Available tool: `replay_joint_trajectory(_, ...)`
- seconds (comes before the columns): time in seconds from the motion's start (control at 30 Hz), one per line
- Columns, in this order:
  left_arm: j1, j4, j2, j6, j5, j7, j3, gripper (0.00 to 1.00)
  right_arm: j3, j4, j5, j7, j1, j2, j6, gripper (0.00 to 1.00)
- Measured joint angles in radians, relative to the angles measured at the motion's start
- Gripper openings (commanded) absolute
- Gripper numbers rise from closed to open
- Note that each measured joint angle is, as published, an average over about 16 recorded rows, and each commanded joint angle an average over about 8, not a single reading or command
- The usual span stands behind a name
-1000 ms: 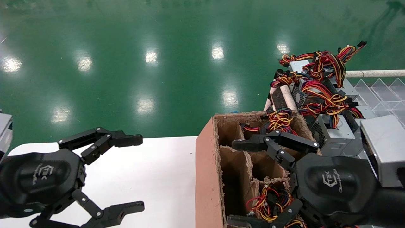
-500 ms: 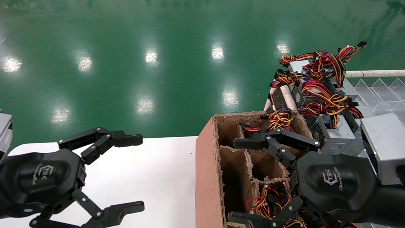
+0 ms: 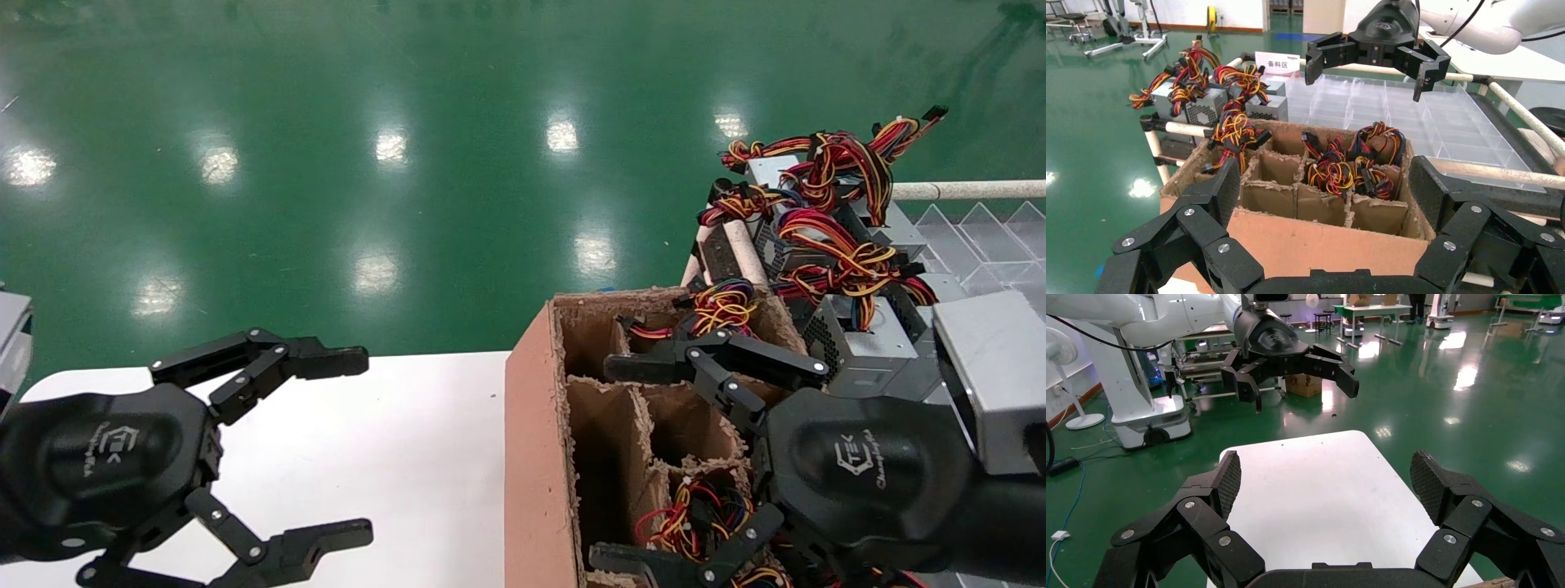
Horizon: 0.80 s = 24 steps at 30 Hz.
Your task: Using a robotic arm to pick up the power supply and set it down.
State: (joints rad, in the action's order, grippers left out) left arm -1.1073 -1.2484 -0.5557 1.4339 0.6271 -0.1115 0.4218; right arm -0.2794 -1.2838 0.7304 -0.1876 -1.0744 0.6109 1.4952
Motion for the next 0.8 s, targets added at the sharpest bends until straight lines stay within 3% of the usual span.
replay_joint_trajectory(0.8,0.0,0.0,0.0,0.0,0.0,0.0,0.0,1.0,0.0,0.0,0.001,0.001,0.0,0.0,-0.001,1.0)
